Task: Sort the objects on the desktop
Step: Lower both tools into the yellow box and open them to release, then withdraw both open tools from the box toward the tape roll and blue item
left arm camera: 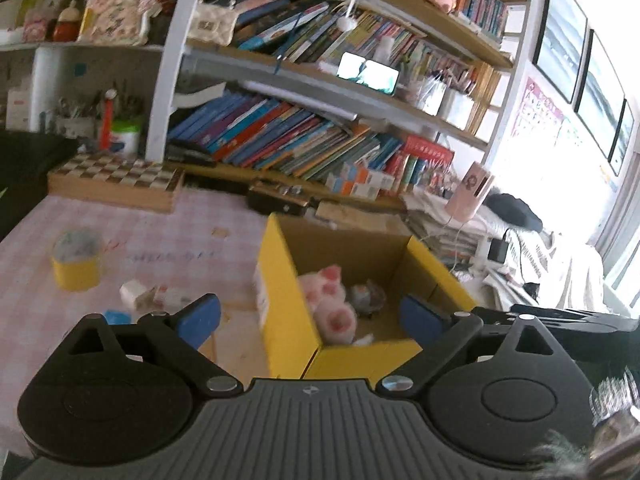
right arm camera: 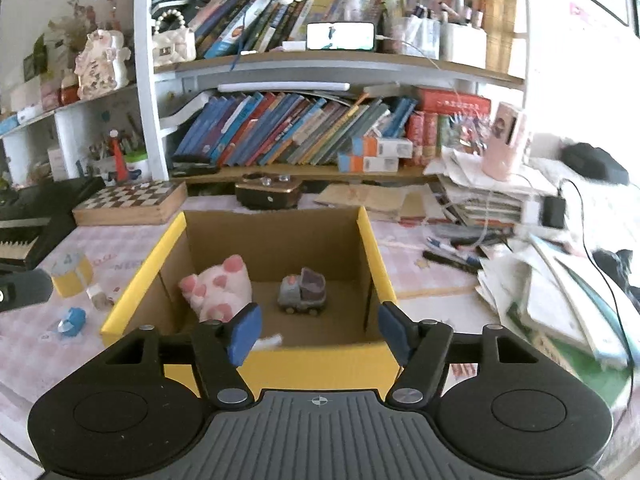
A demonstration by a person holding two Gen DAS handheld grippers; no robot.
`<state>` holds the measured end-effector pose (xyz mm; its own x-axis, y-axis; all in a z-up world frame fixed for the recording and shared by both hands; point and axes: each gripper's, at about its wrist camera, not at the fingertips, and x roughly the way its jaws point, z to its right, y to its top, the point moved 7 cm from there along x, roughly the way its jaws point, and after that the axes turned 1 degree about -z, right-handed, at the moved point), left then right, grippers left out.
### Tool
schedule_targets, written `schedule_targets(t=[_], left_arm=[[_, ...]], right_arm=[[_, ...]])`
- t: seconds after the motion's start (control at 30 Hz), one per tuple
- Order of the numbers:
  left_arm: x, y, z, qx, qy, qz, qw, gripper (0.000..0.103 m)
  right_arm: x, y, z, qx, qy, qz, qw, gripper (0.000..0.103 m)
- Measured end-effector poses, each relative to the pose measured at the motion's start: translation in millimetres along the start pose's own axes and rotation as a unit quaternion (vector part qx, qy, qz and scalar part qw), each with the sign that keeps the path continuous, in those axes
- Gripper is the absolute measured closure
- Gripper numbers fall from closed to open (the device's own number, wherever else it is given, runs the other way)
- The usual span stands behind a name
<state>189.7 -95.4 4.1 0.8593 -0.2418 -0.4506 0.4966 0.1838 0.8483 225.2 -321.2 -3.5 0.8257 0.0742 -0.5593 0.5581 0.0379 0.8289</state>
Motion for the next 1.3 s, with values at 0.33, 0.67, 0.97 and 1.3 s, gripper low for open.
schedule_targets(t=[0.33,0.67,0.97,1.3], left_arm=[[-34,-32,-20,0.024,0.007,-0.015,0.9996,0.006],[-62,-60,-44,0.031,0.004,-0.041,0.9986,0.004],[-78,-77,-65,0.037,-0.002,-0.068,0.997,0.003],[-90,-90,-99,0.024,0.014,-0.087,0.9959,0.003]], right_arm=[[-37,-53,-30,0.044,-0.032,-0.022,0.998,0.037],[-64,-101,-67,0.067,-0.059,-0.044,0.995,0.037],[-75,-129,-114,0.059,-0.039,-0.07,0.995,0.035],[-77,-140,-161,0.027,-0.007,-0.087,0.996,0.035]])
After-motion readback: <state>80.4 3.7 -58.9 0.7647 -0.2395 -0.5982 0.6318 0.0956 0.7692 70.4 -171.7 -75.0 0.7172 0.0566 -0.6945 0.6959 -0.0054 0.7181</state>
